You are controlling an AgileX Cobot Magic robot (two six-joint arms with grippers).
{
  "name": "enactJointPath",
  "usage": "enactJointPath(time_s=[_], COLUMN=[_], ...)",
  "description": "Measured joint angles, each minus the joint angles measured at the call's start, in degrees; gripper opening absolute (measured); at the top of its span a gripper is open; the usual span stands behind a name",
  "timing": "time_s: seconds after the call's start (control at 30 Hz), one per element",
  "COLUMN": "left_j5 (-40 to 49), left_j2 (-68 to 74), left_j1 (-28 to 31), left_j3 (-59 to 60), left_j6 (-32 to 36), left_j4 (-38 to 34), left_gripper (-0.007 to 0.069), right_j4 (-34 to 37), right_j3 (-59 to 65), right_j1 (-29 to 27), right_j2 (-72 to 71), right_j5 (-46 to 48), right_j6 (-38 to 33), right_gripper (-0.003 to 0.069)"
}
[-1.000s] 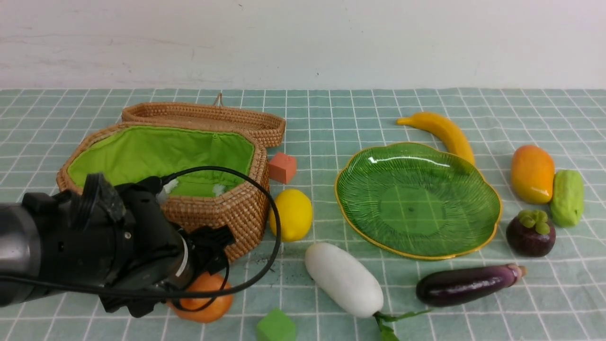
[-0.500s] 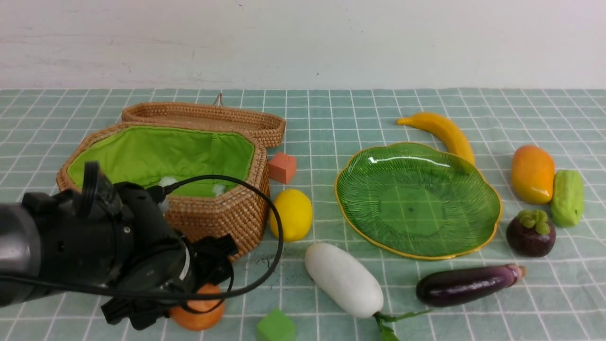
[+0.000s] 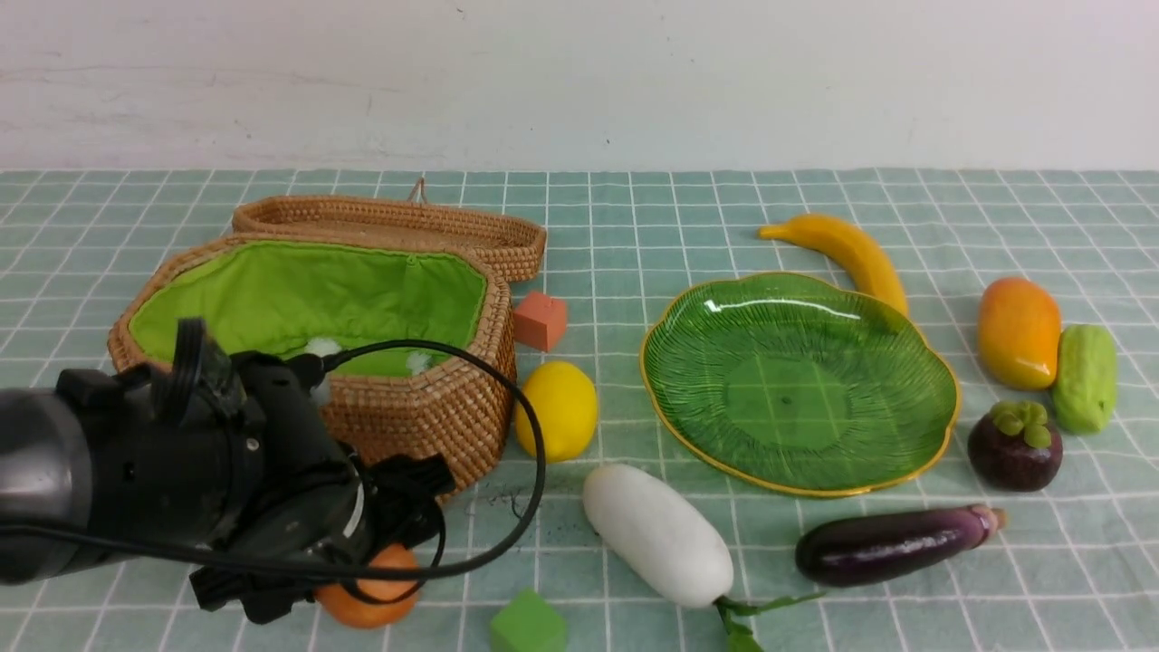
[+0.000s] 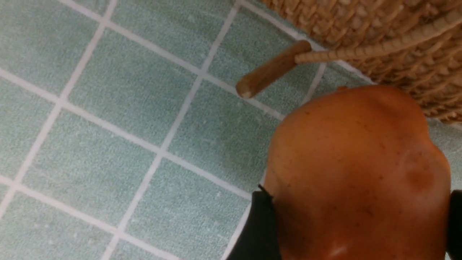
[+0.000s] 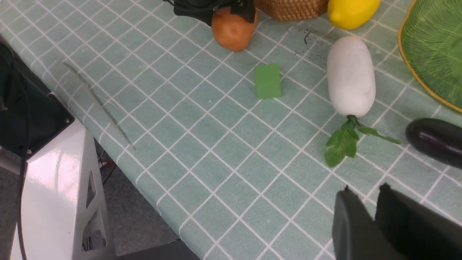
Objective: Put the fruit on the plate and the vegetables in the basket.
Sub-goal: Grab a potato with your left arm and place it in the basket on the left
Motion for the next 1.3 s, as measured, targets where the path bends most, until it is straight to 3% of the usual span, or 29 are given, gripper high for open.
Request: enactJointPath(time_s=[0.9, 1.17, 1.3], left_j5=[2.4, 5.1, 6.8], left_j2=[-0.2, -5.1, -7.0], left_j1=[-0.1, -0.1, -0.1], left_j3=[-0.5, -0.2, -0.2], left_j6=[0.1, 5.2, 11.7], left_j4=[-1.5, -3.7, -7.6], left_gripper=[0.0557, 0.0557, 0.0557], right_j4=[0.2, 0.2, 0.2], right_j3=[0.0, 0.0, 0.0], right_j1=[0.0, 0.0, 0.0], right_j2=[0.0, 0.0, 0.0], right_j5=[0.0, 0.0, 0.0], right_j6=[-0.1, -0.3, -1.1], right_gripper=[0.0109, 0.0108, 0.0108])
